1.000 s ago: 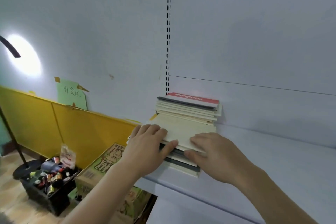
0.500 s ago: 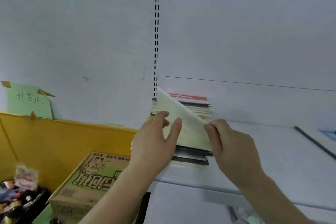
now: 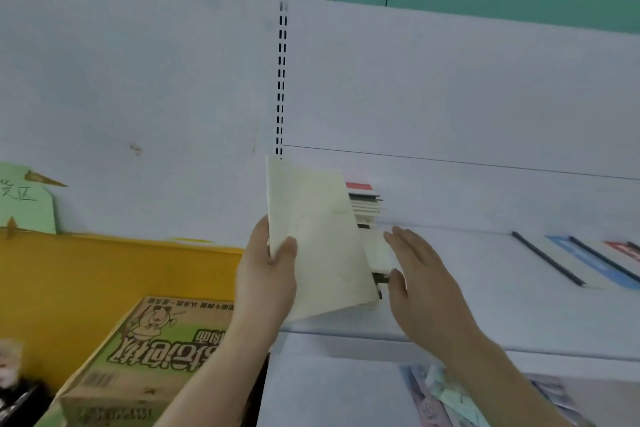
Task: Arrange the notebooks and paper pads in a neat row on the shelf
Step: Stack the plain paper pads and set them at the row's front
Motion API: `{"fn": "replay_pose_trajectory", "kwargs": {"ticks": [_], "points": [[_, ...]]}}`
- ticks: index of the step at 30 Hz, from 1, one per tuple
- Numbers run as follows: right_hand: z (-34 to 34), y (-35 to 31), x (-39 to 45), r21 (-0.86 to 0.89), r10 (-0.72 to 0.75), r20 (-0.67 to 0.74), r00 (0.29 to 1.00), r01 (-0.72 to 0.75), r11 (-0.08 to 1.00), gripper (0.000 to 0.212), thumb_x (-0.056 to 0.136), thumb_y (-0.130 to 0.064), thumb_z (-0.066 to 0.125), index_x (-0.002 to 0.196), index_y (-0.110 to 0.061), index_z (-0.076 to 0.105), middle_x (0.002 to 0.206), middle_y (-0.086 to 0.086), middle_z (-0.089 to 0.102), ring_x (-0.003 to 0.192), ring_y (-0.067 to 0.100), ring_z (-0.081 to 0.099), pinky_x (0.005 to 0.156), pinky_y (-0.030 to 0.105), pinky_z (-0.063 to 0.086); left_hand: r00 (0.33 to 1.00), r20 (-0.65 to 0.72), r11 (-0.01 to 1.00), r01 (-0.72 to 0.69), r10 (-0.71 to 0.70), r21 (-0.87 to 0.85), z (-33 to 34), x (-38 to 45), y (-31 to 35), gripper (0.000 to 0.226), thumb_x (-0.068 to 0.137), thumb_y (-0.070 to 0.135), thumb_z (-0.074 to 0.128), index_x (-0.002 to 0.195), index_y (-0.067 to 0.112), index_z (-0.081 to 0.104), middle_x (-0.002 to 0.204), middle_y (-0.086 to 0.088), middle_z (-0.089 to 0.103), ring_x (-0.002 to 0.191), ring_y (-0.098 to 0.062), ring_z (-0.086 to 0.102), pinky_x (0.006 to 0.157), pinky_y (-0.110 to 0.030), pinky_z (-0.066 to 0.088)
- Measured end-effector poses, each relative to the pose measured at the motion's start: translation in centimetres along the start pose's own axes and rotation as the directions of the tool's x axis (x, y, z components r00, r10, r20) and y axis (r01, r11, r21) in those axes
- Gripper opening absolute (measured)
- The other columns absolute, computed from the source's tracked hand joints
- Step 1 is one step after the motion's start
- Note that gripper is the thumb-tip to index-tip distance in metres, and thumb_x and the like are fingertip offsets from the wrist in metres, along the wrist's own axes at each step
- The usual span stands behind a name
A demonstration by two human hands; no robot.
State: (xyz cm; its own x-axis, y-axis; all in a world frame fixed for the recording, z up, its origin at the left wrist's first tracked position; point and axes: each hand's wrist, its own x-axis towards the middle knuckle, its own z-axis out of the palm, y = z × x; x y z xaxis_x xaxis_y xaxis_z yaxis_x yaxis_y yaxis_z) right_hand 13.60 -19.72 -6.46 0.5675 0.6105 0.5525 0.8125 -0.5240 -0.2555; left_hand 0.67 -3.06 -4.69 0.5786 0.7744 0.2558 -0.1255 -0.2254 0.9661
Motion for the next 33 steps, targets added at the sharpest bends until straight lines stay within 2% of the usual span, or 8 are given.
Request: {"fn": "replay_pose_trajectory", "kwargs": {"ticks": [4, 8, 14, 18, 23, 26, 29, 33], "points": [[1.2, 1.7, 1.7, -0.059, -0.032, 0.268, 0.963, 0.049, 0.997, 0.063, 0.098, -0.035, 0.044, 0.153, -0.02, 0.018, 0.161, -0.005, 0.004, 0.148, 0.011, -0.001, 0.118, 0.024, 0.003, 0.998, 0.004, 0.998, 0.061, -0.061, 0.017, -1.2, 0.0, -0.4, 0.024, 0.104, 0.021, 0.046, 0.123, 0.035, 0.048, 0.101, 0.018, 0.063, 0.091, -0.004, 0.06, 0.066, -0.026, 0.047], [1.3, 1.9, 2.2, -0.121, -0.091, 0.304, 0.948, 0.133, 0.984, 0.048, 0.1, -0.037, 0.045, 0.145, -0.022, 0.041, 0.15, -0.004, 0.039, 0.137, 0.014, 0.036, 0.114, 0.025, 0.021, 0.996, -0.013, 0.995, 0.091, -0.091, 0.049, -2.0, 0.1, -0.7, 0.023, 0.105, 0.022, 0.044, 0.123, 0.036, 0.045, 0.104, 0.014, 0.063, 0.094, -0.012, 0.062, 0.076, -0.037, 0.054], [-1.6, 2.3, 2.3, -0.17, -0.118, 0.177, 0.977, 0.149, 0.974, 0.029, 0.099, -0.039, 0.04, 0.105, -0.027, 0.066, 0.097, -0.006, 0.07, 0.085, 0.015, 0.061, 0.072, 0.033, 0.049, 0.996, -0.031, 0.995, 0.083, -0.082, 0.06, -2.5, -0.1, -0.6, 0.025, 0.105, 0.023, 0.042, 0.126, 0.037, 0.043, 0.107, 0.013, 0.061, 0.096, -0.014, 0.06, 0.074, -0.038, 0.052], [-4.4, 3.4, 2.2, -0.235, -0.076, -0.01, 0.997, 0.072, 0.969, 0.026, 0.097, -0.041, 0.04, 0.1, -0.033, 0.064, 0.069, -0.01, 0.063, 0.06, 0.012, 0.056, 0.055, 0.031, 0.047, 0.997, -0.038, 0.997, 0.069, -0.068, 0.016, -2.4, -0.4, -0.1, 0.024, 0.105, 0.023, 0.042, 0.126, 0.036, 0.043, 0.107, 0.011, 0.061, 0.095, -0.014, 0.059, 0.066, -0.033, 0.047], [-6.4, 1.9, 0.0, -0.079, 0.0, -0.421, 0.907, -0.037, 0.996, 0.028, 0.095, -0.029, 0.046, 0.078, -0.016, 0.064, 0.041, -0.005, 0.042, 0.034, 0.012, 0.041, 0.037, 0.021, 0.025, 0.995, 0.038, 0.992, 0.093, -0.09, -0.083, -1.2, -0.5, -0.1, 0.029, 0.105, 0.024, 0.043, 0.128, 0.042, 0.047, 0.111, 0.016, 0.065, 0.103, -0.015, 0.062, 0.089, -0.045, 0.054], [-4.5, -1.5, -1.9, -0.12, -0.096, -0.527, 0.844, 0.037, 0.992, 0.026, 0.094, -0.027, 0.047, 0.092, -0.015, 0.07, 0.053, -0.002, 0.051, 0.045, 0.02, 0.048, 0.044, 0.029, 0.036, 0.99, 0.108, 0.987, 0.105, -0.091, -0.124, 0.8, -1.2, 0.1, 0.029, 0.106, 0.028, 0.042, 0.128, 0.045, 0.049, 0.112, 0.016, 0.066, 0.104, -0.013, 0.064, 0.09, -0.044, 0.055], [-0.5, -3.6, -3.5, -0.169, -0.27, -0.483, 0.833, 0.214, 0.962, 0.031, 0.093, -0.023, 0.051, 0.11, -0.006, 0.071, 0.094, 0.007, 0.072, 0.083, 0.023, 0.067, 0.07, 0.032, 0.054, 0.979, 0.168, 0.962, 0.154, -0.118, -0.226, 3.2, -2.0, 0.7, 0.023, 0.106, 0.034, 0.042, 0.116, 0.047, 0.056, 0.108, 0.01, 0.071, 0.103, -0.017, 0.067, 0.086, -0.048, 0.057], [2.4, -3.7, -4.6, -0.16, -0.329, -0.358, 0.874, 0.289, 0.944, 0.039, 0.093, -0.022, 0.054, 0.126, -0.002, 0.061, 0.132, 0.012, 0.059, 0.121, 0.025, 0.058, 0.092, 0.04, 0.052, 0.974, 0.2, 0.94, 0.162, -0.103, -0.302, 5.2, -2.7, 1.0, 0.025, 0.1, 0.055, 0.039, 0.109, 0.043, 0.059, 0.105, 0.01, 0.073, 0.101, -0.015, 0.07, 0.086, -0.044, 0.057]]}}
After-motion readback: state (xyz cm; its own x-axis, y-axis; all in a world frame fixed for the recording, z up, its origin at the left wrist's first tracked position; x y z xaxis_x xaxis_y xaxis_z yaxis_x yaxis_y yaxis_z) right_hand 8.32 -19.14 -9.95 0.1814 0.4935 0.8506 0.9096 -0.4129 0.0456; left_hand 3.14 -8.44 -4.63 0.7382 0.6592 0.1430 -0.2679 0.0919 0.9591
